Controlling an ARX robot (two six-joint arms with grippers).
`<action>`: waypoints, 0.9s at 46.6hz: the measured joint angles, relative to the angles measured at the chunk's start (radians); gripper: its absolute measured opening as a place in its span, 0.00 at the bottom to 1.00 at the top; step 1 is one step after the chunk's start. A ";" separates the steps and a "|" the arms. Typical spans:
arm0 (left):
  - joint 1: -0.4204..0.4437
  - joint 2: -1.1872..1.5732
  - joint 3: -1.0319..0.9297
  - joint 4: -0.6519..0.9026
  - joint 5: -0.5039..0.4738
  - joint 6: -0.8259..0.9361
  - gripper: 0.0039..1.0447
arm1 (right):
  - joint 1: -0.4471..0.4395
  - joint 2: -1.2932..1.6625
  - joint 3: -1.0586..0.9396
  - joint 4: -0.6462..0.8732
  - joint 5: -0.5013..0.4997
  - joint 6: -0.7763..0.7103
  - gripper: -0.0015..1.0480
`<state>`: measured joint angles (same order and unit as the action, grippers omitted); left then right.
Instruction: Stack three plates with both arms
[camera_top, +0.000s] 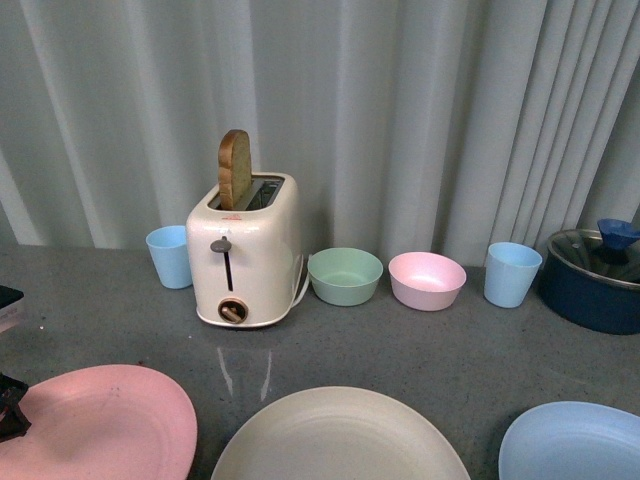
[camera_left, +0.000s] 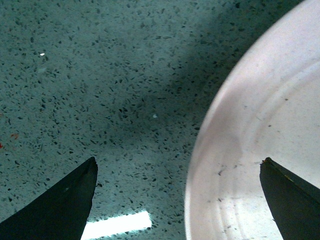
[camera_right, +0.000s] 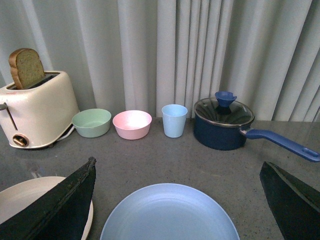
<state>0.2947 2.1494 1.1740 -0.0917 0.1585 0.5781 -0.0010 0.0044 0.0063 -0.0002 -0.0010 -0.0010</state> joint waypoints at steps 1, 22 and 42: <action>0.003 0.004 0.004 0.000 0.000 0.001 0.94 | 0.000 0.000 0.000 0.000 0.000 0.000 0.93; 0.033 0.041 0.025 -0.016 0.004 0.052 0.94 | 0.000 0.000 0.000 0.000 0.000 0.000 0.93; 0.034 0.048 0.027 -0.026 0.007 0.081 0.41 | 0.000 0.000 0.000 0.000 0.000 0.000 0.93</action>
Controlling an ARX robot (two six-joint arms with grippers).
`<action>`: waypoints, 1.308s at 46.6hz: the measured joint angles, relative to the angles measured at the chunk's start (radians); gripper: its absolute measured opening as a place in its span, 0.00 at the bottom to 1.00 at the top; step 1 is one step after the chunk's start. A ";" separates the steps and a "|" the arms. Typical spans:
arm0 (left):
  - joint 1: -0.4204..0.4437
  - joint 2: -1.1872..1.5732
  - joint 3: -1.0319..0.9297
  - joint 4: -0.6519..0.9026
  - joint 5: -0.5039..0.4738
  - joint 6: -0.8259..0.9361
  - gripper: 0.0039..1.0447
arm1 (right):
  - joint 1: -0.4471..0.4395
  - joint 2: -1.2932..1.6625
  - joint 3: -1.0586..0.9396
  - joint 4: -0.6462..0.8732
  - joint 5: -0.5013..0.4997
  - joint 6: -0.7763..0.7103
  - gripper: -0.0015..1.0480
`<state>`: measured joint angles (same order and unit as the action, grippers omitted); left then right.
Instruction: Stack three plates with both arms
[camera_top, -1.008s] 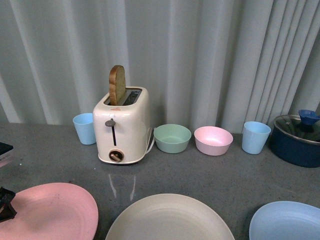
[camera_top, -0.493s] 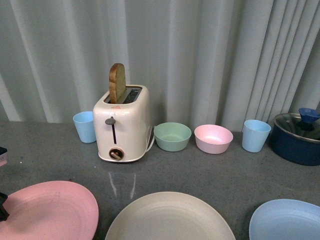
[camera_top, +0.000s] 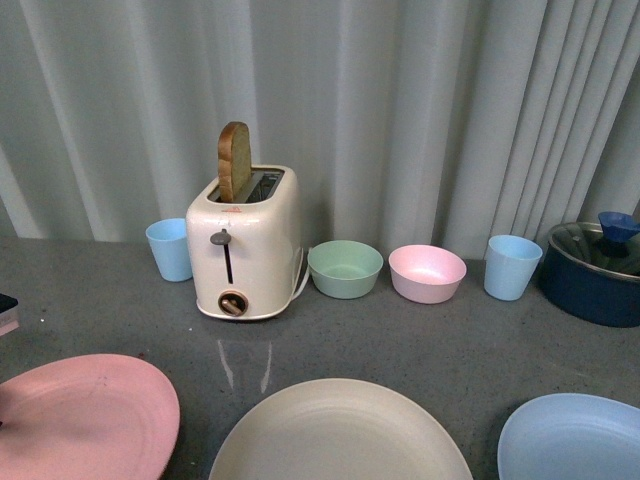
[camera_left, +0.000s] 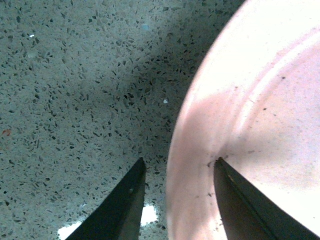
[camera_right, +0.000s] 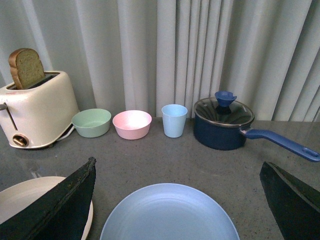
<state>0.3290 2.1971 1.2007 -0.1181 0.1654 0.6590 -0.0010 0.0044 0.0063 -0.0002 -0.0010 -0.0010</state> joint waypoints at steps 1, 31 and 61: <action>0.000 0.000 0.002 0.000 -0.003 0.003 0.36 | 0.000 0.000 0.000 0.000 0.000 0.000 0.93; 0.014 -0.018 0.057 -0.081 0.028 0.010 0.05 | 0.000 0.000 0.000 0.000 0.000 0.000 0.93; 0.045 -0.110 0.274 -0.337 0.144 -0.059 0.03 | 0.000 0.000 0.000 0.000 0.000 0.000 0.93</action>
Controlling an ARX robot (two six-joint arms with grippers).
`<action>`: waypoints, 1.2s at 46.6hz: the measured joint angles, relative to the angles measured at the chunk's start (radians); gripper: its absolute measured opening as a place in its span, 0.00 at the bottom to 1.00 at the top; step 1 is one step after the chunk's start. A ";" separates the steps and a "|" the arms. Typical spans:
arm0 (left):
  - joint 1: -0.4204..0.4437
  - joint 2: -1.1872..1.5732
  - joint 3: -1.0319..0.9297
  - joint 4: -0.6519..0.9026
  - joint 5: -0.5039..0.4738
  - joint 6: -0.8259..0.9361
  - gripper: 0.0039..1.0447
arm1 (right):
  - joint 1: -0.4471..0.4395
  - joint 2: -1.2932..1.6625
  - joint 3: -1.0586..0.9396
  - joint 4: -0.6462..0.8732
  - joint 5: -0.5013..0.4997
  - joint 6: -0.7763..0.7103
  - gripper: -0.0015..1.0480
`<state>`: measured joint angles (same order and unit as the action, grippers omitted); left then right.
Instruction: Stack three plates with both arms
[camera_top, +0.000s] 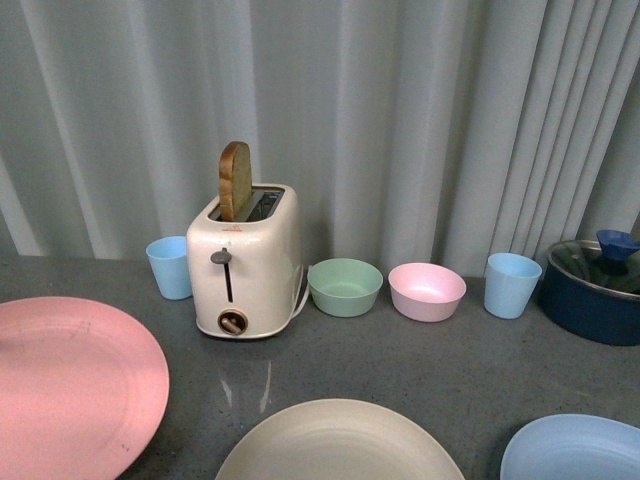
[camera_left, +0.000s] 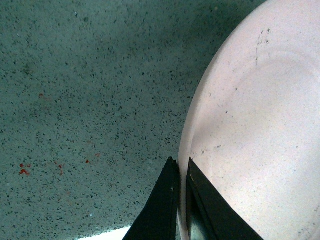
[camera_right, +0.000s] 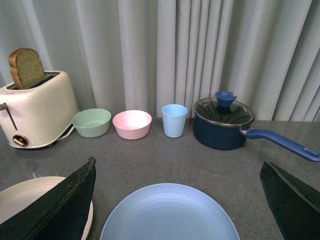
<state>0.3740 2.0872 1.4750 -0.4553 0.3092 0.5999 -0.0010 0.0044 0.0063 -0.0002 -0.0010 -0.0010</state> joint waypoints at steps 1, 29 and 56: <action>0.000 -0.004 0.005 -0.007 0.008 -0.003 0.03 | 0.000 0.000 0.000 0.000 0.000 0.000 0.93; -0.113 -0.139 -0.078 -0.127 0.174 -0.076 0.03 | 0.000 0.000 0.000 0.000 0.000 0.000 0.93; -0.430 -0.165 -0.264 0.061 0.170 -0.267 0.03 | 0.000 0.000 0.000 0.000 0.000 0.000 0.93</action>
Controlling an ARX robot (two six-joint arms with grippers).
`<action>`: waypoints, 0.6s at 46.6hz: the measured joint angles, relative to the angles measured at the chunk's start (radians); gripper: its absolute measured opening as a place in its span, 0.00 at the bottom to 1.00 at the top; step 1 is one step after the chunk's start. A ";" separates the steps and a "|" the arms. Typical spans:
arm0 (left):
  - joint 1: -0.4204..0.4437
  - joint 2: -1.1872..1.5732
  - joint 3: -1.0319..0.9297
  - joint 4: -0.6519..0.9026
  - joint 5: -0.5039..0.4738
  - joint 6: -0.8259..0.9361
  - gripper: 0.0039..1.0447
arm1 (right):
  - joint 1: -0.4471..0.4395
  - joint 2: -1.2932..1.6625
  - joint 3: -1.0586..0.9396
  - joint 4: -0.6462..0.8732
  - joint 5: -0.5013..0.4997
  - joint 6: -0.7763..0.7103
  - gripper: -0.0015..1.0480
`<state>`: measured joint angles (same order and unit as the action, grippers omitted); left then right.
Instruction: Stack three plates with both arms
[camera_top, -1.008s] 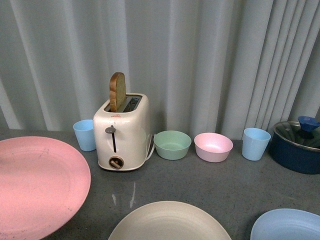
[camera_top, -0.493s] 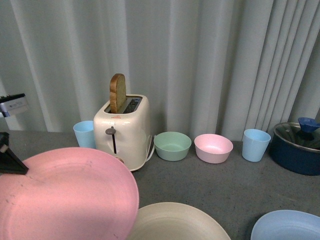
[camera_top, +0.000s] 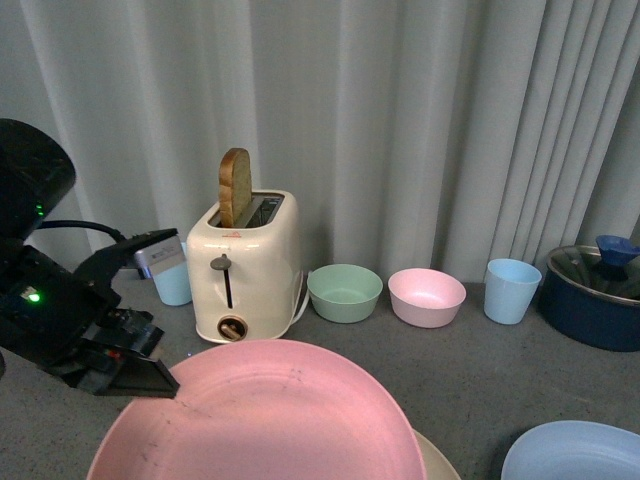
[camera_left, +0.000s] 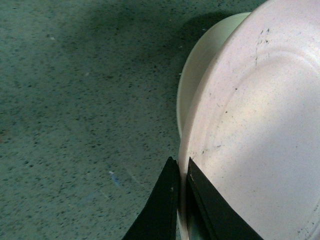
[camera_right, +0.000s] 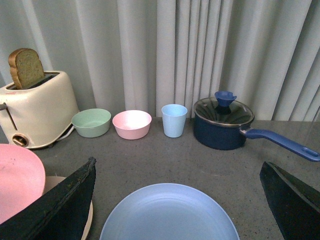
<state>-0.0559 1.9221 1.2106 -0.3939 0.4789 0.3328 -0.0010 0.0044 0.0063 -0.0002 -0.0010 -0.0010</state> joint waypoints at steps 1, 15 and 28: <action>-0.011 0.000 -0.003 0.007 -0.003 -0.007 0.03 | 0.000 0.000 0.000 0.000 0.000 0.000 0.93; -0.106 0.018 -0.010 0.079 -0.035 -0.086 0.03 | 0.000 0.000 0.000 0.000 0.000 0.000 0.93; -0.143 0.085 -0.010 0.136 -0.080 -0.124 0.03 | 0.000 0.000 0.000 0.000 0.000 0.000 0.93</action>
<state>-0.1993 2.0071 1.2003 -0.2577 0.3988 0.2085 -0.0010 0.0044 0.0063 -0.0002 -0.0010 -0.0010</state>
